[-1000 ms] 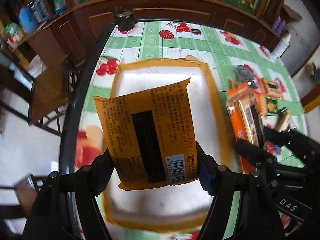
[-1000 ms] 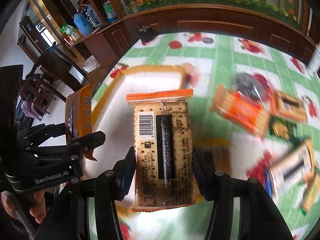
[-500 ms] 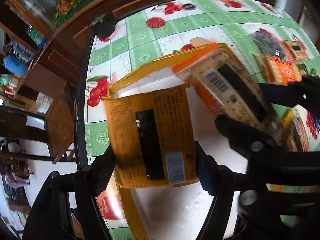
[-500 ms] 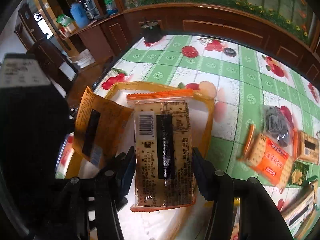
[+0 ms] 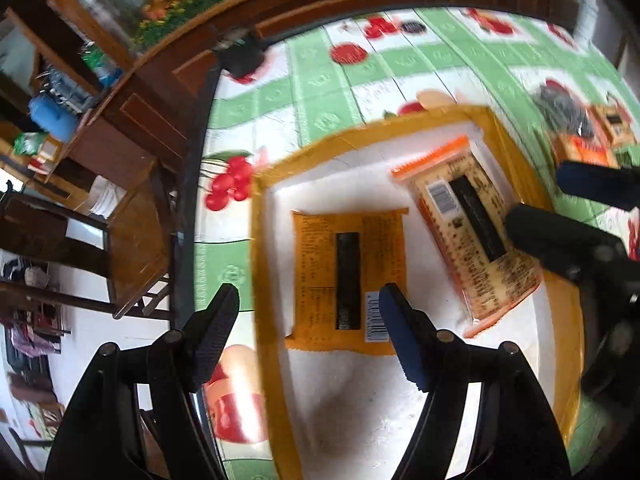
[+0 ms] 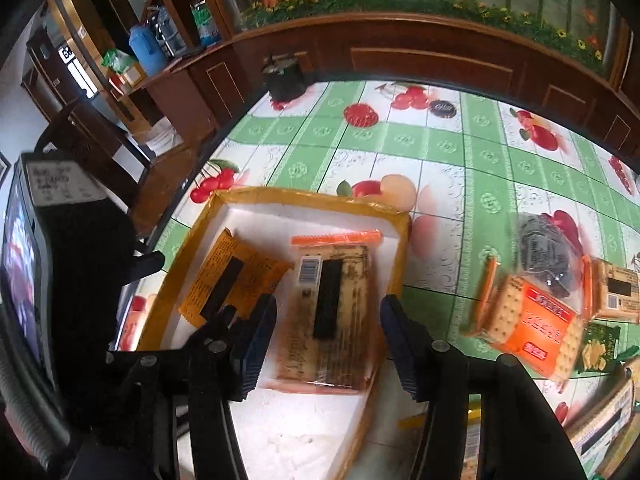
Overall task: Organize snacks
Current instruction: 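Move the right tool to the white-and-blue pack while the left reaches the yellow-ended cracker pack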
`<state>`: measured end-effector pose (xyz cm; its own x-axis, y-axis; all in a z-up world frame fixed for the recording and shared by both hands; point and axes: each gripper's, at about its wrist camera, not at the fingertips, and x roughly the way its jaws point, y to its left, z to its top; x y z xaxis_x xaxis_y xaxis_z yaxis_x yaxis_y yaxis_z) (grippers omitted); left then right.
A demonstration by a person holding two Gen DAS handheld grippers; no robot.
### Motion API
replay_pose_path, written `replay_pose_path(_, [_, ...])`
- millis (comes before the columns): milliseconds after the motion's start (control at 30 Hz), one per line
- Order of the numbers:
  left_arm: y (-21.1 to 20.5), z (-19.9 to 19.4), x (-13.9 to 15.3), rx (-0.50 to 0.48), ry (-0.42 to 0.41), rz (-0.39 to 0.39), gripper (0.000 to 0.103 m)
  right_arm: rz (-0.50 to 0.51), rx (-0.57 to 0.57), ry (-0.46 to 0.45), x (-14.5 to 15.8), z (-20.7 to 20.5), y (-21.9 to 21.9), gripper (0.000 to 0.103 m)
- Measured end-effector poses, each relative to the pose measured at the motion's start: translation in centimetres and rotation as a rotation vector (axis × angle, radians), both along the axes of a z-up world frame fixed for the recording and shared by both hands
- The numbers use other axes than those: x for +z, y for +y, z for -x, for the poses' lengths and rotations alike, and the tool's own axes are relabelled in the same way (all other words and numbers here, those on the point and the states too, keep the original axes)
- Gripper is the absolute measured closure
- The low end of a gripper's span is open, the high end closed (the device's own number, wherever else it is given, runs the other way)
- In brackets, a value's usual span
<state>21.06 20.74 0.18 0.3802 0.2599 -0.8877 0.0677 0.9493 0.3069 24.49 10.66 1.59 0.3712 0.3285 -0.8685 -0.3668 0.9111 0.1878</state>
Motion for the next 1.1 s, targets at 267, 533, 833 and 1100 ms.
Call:
replay_pose_path(267, [0.1,3.5,3.1,0.047,-0.119,-0.02,0.03,-0.063,-0.027,0.003,1.8,2.9,-3.5,0.047])
replay_pose_path(533, [-4.9,9.7,5.4,0.043,-0.137,0.18,0.03,-0.083,-0.035,0.045,0.9,11.3,-12.4,0.046])
replay_pose_path(833, [-15.7,11.9,2.4,-0.038,-0.031,0.269,0.03,-0.044,-0.241,0.05,-1.0,16.0,-28.1,0.046])
replay_pose_path(1100, [-17.8,10.8,2.6,0.041,-0.027,0.25,0.03,-0.048,-0.296,-0.043,0.2,7.4,-30.5,0.044])
